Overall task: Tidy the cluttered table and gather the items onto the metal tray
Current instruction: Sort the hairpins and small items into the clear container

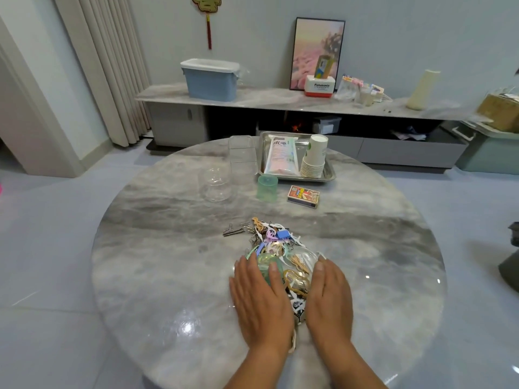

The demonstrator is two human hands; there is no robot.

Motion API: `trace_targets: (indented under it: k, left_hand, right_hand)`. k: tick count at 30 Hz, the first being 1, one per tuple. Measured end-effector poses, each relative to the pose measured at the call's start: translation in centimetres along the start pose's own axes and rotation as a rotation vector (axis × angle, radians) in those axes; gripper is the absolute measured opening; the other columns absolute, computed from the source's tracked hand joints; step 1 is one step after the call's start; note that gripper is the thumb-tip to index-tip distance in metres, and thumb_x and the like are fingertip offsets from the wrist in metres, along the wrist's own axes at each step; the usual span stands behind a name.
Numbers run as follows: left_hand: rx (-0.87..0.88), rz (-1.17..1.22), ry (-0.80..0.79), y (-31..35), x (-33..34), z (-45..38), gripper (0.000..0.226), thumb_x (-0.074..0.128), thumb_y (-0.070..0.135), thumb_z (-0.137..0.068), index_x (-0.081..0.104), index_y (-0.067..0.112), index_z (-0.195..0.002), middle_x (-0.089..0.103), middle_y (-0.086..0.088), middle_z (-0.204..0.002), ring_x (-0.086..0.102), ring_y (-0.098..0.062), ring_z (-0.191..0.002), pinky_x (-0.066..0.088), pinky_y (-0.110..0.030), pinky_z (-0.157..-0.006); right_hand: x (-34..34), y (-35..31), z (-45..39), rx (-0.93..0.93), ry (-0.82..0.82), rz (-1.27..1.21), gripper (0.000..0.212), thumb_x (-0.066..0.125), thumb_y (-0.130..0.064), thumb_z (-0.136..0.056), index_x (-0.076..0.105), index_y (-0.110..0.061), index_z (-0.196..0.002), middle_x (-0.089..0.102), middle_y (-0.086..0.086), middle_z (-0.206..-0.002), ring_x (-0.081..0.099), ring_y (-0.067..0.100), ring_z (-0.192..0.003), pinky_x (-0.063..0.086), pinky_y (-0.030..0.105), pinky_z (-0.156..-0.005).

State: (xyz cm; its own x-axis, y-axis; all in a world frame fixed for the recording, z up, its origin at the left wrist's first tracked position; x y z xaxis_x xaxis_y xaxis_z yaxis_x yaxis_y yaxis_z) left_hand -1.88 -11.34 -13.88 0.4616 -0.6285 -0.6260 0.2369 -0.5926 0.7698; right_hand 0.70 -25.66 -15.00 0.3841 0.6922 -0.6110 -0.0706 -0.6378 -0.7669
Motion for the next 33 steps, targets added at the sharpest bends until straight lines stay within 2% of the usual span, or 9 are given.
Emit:
trace_targets:
  k: [8, 14, 17, 19, 22, 24, 26, 29, 33]
  left_hand:
    - [0.029, 0.189, 0.050, -1.2, -1.1, -6.3, 0.076, 0.008, 0.075, -0.094, 0.033, 0.033, -0.152, 0.033, 0.009, -0.161, 0.023, -0.010, -0.150, 0.026, -0.044, -0.123]
    - [0.156, -0.073, -0.371, -3.0, 0.6, -13.1, 0.074, -0.001, 0.071, -0.095, 0.016, 0.038, -0.160, 0.015, 0.016, -0.167, 0.005, 0.003, -0.150, -0.002, -0.032, -0.125]
    - [0.281, -0.061, -0.543, -1.9, 2.0, -12.3, 0.074, -0.003, 0.078, -0.092, 0.021, 0.048, -0.156, 0.022, 0.024, -0.163, 0.011, 0.011, -0.145, 0.001, -0.024, -0.122]
    - [0.274, 0.020, -0.600, -1.9, 2.4, -11.9, 0.075, 0.001, 0.085, -0.088, 0.026, 0.055, -0.152, 0.028, 0.028, -0.160, 0.019, 0.006, -0.148, 0.011, -0.028, -0.125]
    - [0.197, 0.218, -0.560, -1.9, 1.6, -12.7, 0.069, 0.015, 0.087, -0.089, 0.034, 0.055, -0.148, 0.040, 0.025, -0.154, 0.036, 0.002, -0.142, 0.030, -0.038, -0.121]
    - [0.204, 0.213, -0.476, -1.6, 1.0, -14.3, 0.065, 0.018, 0.081, -0.093, 0.034, 0.052, -0.148, 0.039, 0.020, -0.156, 0.036, -0.002, -0.142, 0.033, -0.041, -0.119]
    - [0.256, 0.143, -0.479, -0.8, 0.9, -16.0, 0.061, 0.017, 0.074, -0.098, 0.028, 0.049, -0.153, 0.029, 0.020, -0.161, 0.025, -0.002, -0.147, 0.024, -0.038, -0.122]
    - [0.326, 0.046, -0.663, 0.5, 2.9, -17.1, 0.064, 0.012, 0.073, -0.098, 0.020, 0.047, -0.156, 0.017, 0.023, -0.164, 0.011, 0.003, -0.150, 0.009, -0.030, -0.123]
    - [0.414, -0.070, -0.836, 1.5, 5.6, -16.1, 0.059, 0.010, 0.063, -0.103, 0.037, 0.046, -0.152, 0.029, 0.019, -0.162, 0.013, 0.008, -0.144, 0.001, -0.012, -0.114]
  right_hand:
    - [-0.4, 0.7, -3.4, 0.042, 0.003, -0.113, 0.074, 0.020, -0.063, -0.094, 0.053, -0.020, -0.145, 0.051, 0.000, -0.149, 0.043, 0.015, -0.138, 0.031, 0.031, -0.113]
    - [-0.2, 0.8, -6.2, 0.050, -0.089, -0.187, 0.068, 0.027, -0.064, -0.095, 0.057, -0.023, -0.141, 0.054, -0.004, -0.141, 0.046, 0.007, -0.121, 0.036, 0.030, -0.102]
    - [-0.1, 0.8, -6.3, 0.004, -0.158, -0.214, 0.064, 0.030, -0.069, -0.095, 0.062, -0.030, -0.134, 0.058, -0.013, -0.133, 0.051, -0.007, -0.111, 0.038, 0.015, -0.094]
    - [-0.5, 1.1, -7.0, 0.012, -0.201, -0.268, 0.059, 0.033, -0.073, -0.096, 0.066, -0.036, -0.128, 0.061, -0.018, -0.126, 0.052, -0.018, -0.108, 0.040, 0.005, -0.082]
    - [-1.4, 1.8, -8.6, 0.053, -0.218, -0.334, 0.045, 0.037, -0.069, -0.098, 0.066, -0.045, -0.121, 0.067, -0.017, -0.123, 0.059, -0.006, -0.112, 0.046, 0.020, -0.090]
    - [-1.5, 2.4, -9.4, 0.083, -0.203, -0.380, 0.032, 0.038, -0.061, -0.102, 0.065, -0.049, -0.115, 0.070, -0.012, -0.122, 0.065, 0.001, -0.110, 0.050, 0.032, -0.096]
    - [-1.3, 2.6, -9.7, 0.073, -0.189, -0.382, 0.031, 0.040, -0.064, -0.101, 0.066, -0.050, -0.112, 0.071, -0.013, -0.119, 0.067, 0.002, -0.109, 0.052, 0.038, -0.100]
    - [-1.1, 2.9, -9.9, 0.045, -0.165, -0.375, 0.042, 0.038, -0.073, -0.089, 0.068, -0.051, -0.108, 0.072, -0.017, -0.115, 0.067, 0.001, -0.109, 0.053, 0.039, -0.100]
    - [-1.2, 3.2, -10.1, 0.020, -0.148, -0.388, 0.041, 0.039, -0.070, -0.091, 0.070, -0.050, -0.110, 0.072, -0.020, -0.115, 0.066, 0.002, -0.112, 0.053, 0.040, -0.102]
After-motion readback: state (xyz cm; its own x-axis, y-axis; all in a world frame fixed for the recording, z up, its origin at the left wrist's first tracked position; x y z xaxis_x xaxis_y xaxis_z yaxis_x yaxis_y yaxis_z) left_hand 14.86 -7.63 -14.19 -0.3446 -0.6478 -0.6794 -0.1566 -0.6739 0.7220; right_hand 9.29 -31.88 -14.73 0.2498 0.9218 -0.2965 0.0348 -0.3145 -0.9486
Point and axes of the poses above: each hand's wrist, its own z-axis away from the middle knuckle, its own x-axis out of the palm, y = z × x, the point moved 5 cm from there along -z, towards the middle knuckle
